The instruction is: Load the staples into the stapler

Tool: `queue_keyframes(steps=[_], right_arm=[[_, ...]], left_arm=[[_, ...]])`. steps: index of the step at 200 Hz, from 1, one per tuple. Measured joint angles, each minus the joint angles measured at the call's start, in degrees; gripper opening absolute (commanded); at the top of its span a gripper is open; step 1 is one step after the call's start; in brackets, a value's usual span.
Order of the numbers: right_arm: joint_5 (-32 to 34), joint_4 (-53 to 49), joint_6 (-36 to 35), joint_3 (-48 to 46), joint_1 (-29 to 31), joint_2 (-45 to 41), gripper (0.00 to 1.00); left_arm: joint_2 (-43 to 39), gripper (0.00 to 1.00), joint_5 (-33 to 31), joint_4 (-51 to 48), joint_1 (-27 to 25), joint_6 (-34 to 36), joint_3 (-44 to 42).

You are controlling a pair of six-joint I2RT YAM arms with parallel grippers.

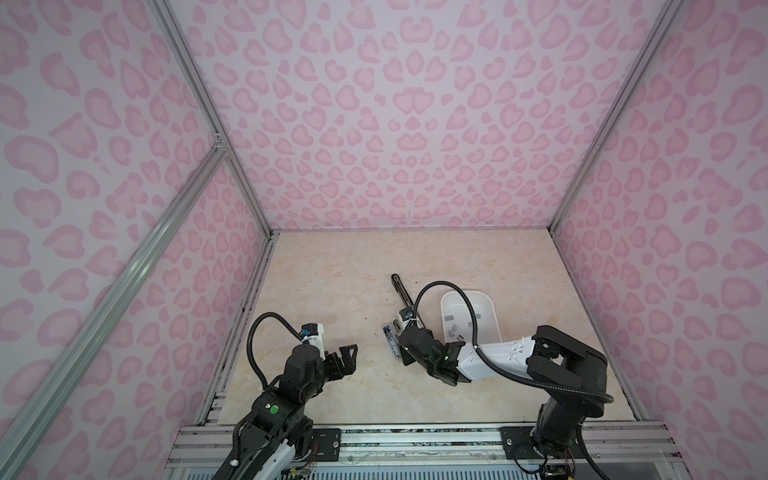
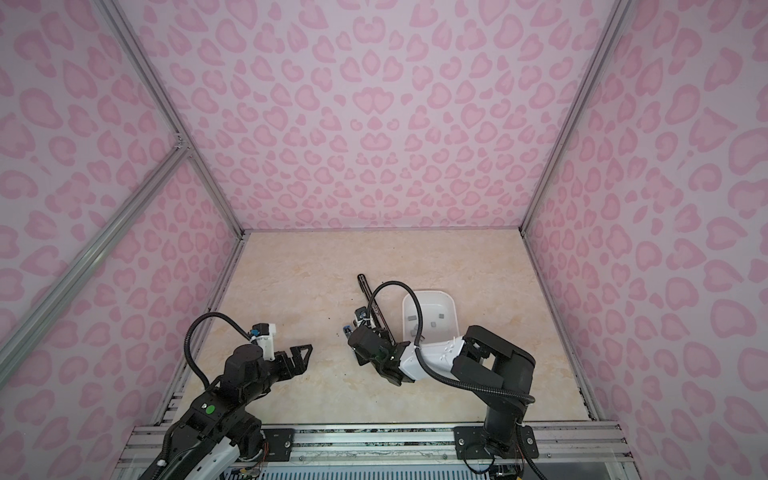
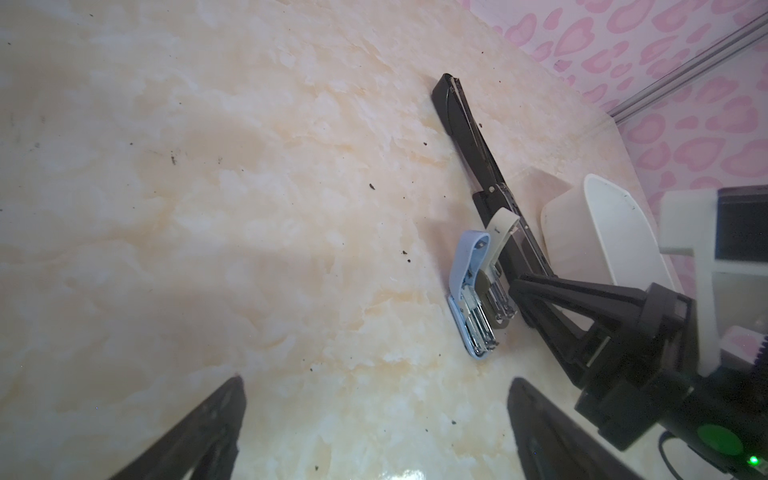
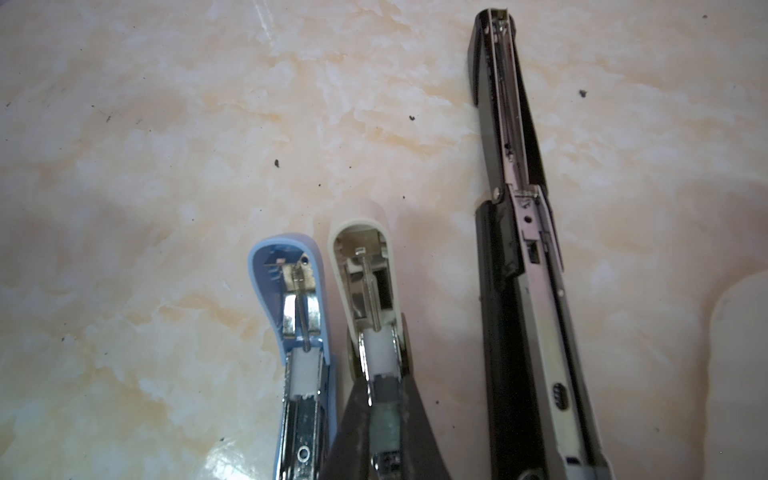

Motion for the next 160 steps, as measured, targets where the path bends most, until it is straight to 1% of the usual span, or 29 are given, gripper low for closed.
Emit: queue_keyframes(steps=[160], right_arm=[[0.4, -0.8, -0.5, 0.4, 0.0, 0.9, 0.10]], left_arm=[[0.0, 0.99, 0.0, 0.0, 0.0, 0.0, 0.0]])
